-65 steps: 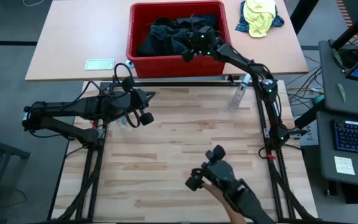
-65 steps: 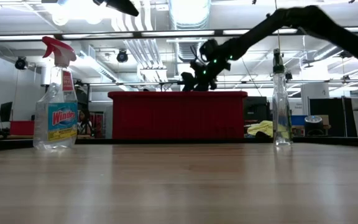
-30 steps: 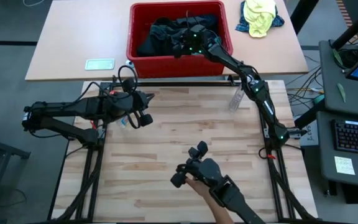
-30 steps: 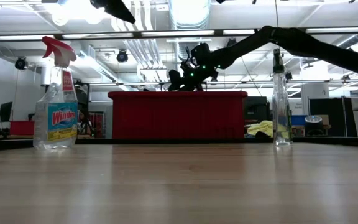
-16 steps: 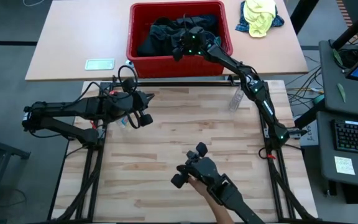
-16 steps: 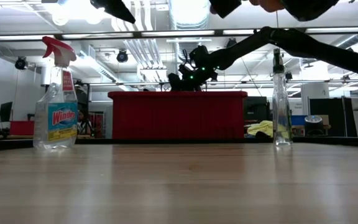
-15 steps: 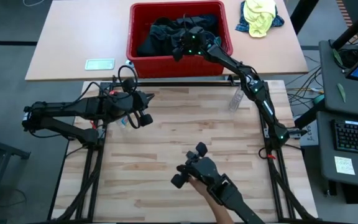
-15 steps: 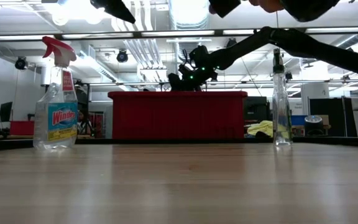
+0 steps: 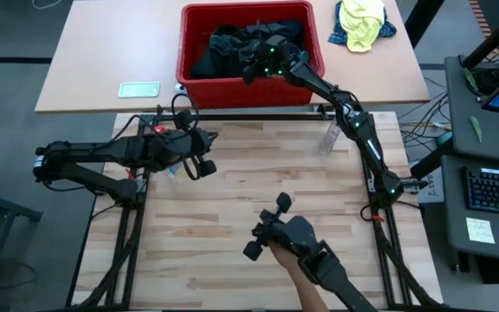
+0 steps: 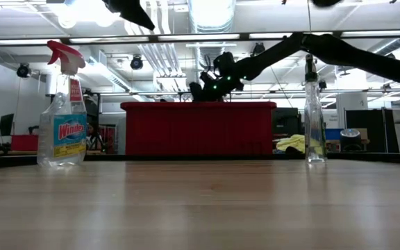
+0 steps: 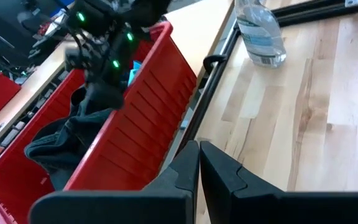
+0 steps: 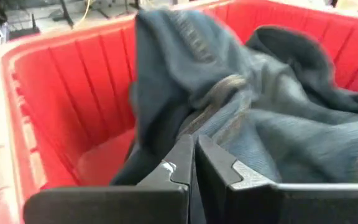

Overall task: Fold Laundry from Bin
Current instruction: Fold the blue pants

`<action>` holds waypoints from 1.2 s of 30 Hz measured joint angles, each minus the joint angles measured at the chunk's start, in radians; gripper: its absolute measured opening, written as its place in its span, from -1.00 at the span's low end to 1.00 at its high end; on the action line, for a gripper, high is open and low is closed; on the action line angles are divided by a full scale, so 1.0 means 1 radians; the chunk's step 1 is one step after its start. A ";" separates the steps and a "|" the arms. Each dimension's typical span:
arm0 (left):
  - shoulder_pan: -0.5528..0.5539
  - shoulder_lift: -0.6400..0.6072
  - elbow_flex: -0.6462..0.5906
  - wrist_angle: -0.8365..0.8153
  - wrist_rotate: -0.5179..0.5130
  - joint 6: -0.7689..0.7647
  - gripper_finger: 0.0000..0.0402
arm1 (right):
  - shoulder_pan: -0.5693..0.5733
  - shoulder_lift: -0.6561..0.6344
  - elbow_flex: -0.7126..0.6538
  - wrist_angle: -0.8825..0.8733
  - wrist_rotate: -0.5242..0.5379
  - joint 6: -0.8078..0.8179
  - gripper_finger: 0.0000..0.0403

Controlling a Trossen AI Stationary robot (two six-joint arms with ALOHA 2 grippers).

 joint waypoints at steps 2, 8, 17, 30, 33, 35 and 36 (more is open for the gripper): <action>0.005 0.018 0.000 0.000 0.002 0.000 -1.00 | -0.012 -0.028 0.000 0.003 -0.049 0.022 -0.96; 0.040 0.084 0.000 0.056 0.096 0.045 -1.00 | -0.030 -0.149 0.002 -0.024 -0.174 0.057 -0.96; 0.290 0.120 0.032 0.171 0.454 0.085 -1.00 | -0.013 -0.337 0.002 -0.358 -0.166 -0.099 -0.96; 0.409 0.066 0.031 0.178 0.446 0.065 -1.00 | -0.002 -0.156 -0.002 -0.189 -0.067 0.107 -0.60; 0.409 0.057 0.031 0.175 0.448 0.098 -1.00 | 0.005 -0.093 -0.001 -0.085 0.011 0.149 -0.38; 0.409 0.055 0.031 0.175 0.448 0.108 -1.00 | 0.007 -0.062 0.000 -0.036 0.021 0.179 -0.23; 0.409 0.055 0.030 0.176 0.448 0.115 -1.00 | 0.009 -0.050 0.001 -0.017 0.029 0.183 -0.15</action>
